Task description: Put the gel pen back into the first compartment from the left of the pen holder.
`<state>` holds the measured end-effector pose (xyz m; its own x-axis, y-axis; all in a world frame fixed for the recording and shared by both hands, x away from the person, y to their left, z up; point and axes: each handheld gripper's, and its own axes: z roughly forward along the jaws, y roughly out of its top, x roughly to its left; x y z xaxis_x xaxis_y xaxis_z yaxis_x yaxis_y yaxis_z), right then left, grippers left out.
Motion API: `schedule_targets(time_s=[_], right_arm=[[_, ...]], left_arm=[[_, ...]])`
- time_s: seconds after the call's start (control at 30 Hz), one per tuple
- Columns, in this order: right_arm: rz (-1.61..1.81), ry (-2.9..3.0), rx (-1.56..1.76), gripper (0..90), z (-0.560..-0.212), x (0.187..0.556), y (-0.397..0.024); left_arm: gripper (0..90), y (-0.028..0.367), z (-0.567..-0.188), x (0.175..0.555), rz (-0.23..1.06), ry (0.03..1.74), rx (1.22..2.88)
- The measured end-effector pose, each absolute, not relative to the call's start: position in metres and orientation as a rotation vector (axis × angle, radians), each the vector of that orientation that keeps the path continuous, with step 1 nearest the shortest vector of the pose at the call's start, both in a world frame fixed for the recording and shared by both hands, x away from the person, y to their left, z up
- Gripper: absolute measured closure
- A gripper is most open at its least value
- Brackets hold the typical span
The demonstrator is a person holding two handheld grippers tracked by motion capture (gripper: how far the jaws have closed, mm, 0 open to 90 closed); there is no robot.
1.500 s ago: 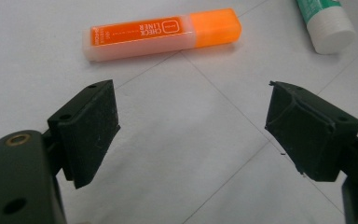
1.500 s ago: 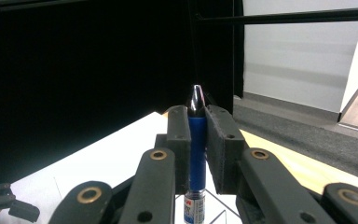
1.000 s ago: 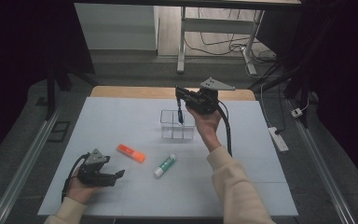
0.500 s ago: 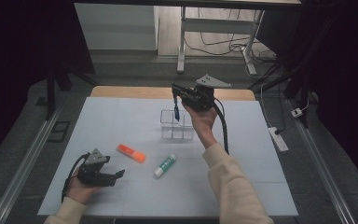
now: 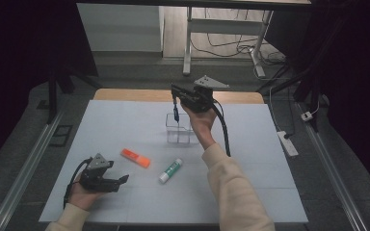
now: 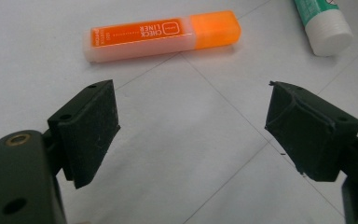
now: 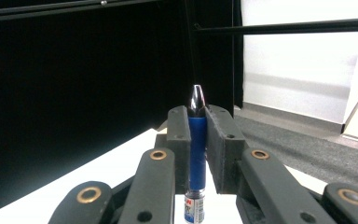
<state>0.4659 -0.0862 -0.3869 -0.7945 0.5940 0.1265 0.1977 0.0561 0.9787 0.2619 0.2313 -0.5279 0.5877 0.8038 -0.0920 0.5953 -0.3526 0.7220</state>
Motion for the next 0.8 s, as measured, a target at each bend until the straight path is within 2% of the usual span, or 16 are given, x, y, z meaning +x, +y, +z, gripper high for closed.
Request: schedule_targets(time_s=[0.27,0.4,0.5,0.8], right_arm=[[1.786,2.055,0.818,78.5,-0.399,0.472,-0.080],[1.745,2.070,0.824,64.2,-0.404,0.471,-0.080],[1.734,2.088,0.846,58.5,-0.406,0.471,-0.084],[1.692,2.115,0.858,55.3,-0.410,0.465,-0.100]], left_arm=[[16.7,0.231,-0.528,0.262,0.361,1.108,2.081],[16.6,0.232,-0.528,0.262,0.361,1.108,2.082],[16.7,0.232,-0.529,0.262,0.360,1.107,2.083],[16.7,0.232,-0.529,0.263,0.363,1.109,2.087]])
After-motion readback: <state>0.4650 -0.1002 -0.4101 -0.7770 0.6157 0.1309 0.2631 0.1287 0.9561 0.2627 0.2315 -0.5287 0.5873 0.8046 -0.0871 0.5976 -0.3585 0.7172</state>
